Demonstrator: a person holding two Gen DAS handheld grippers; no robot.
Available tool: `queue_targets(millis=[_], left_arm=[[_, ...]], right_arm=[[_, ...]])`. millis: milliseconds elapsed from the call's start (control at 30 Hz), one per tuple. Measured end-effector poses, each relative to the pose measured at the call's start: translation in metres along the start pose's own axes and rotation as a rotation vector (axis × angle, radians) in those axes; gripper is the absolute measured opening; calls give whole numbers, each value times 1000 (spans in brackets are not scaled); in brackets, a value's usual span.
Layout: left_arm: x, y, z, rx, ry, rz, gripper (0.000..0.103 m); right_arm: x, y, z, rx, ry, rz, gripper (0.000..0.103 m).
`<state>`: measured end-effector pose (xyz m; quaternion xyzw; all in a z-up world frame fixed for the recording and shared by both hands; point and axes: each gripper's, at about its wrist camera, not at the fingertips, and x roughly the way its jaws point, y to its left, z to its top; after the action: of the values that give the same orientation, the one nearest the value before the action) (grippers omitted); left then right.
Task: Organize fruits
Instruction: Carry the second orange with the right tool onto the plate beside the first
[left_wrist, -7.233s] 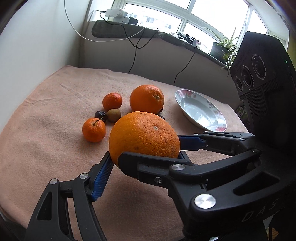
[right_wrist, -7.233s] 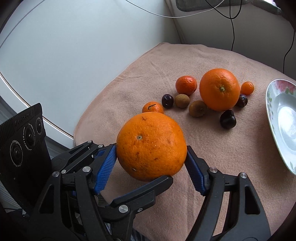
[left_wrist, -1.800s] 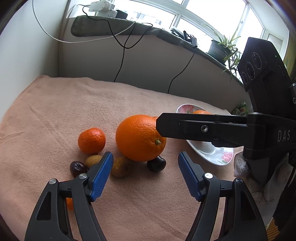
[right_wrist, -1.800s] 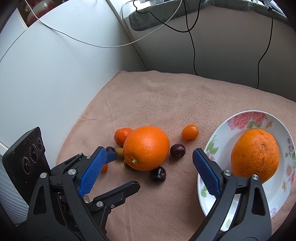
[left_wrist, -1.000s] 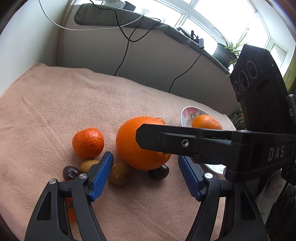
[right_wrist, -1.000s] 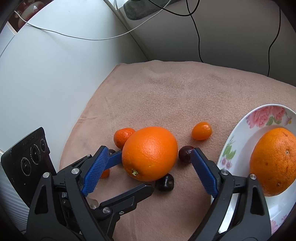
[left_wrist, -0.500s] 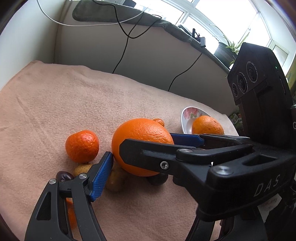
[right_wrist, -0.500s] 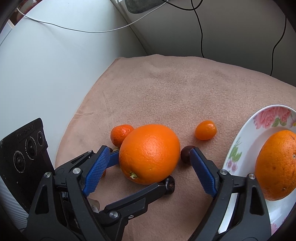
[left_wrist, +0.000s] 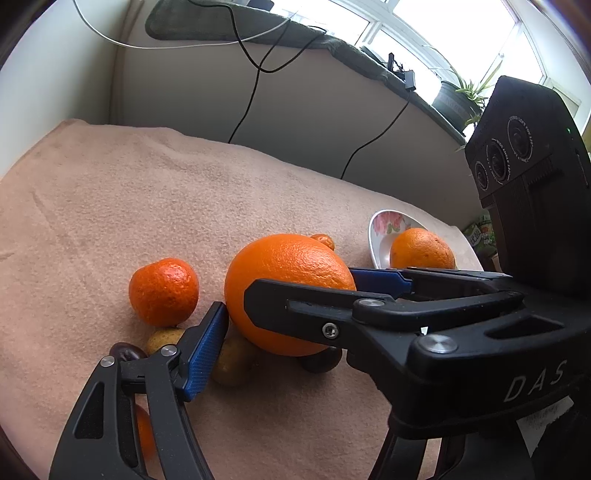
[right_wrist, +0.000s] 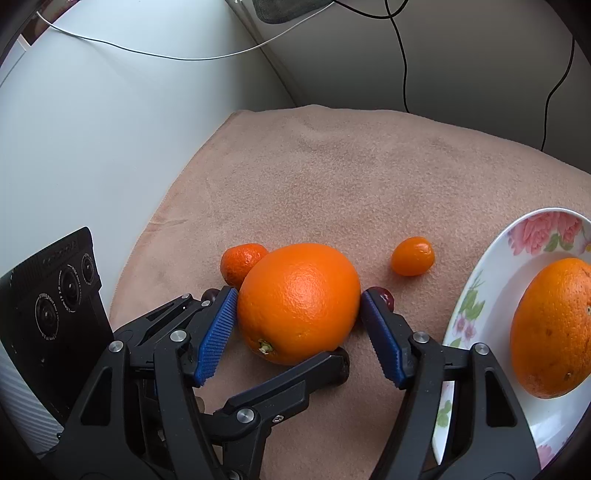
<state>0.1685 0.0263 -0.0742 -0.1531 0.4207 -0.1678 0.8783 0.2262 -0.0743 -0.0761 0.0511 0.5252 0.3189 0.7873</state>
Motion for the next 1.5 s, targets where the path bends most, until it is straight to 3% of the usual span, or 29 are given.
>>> queue_targets(millis=[433, 867, 1200, 1500], left_arm=[[-8, -6, -1, 22, -35, 21, 68], [-35, -26, -2, 61, -93, 14, 68], [-44, -65, -2, 119, -114, -15, 68], [-31, -119, 2, 189, -103, -60, 68]], right_arm=[[-9, 2, -3, 4, -35, 4, 71], [-51, -1, -9, -8, -98, 9, 71], [-90, -10, -21, 12, -159, -4, 71], [-136, -44, -37, 62, -221, -33, 71]])
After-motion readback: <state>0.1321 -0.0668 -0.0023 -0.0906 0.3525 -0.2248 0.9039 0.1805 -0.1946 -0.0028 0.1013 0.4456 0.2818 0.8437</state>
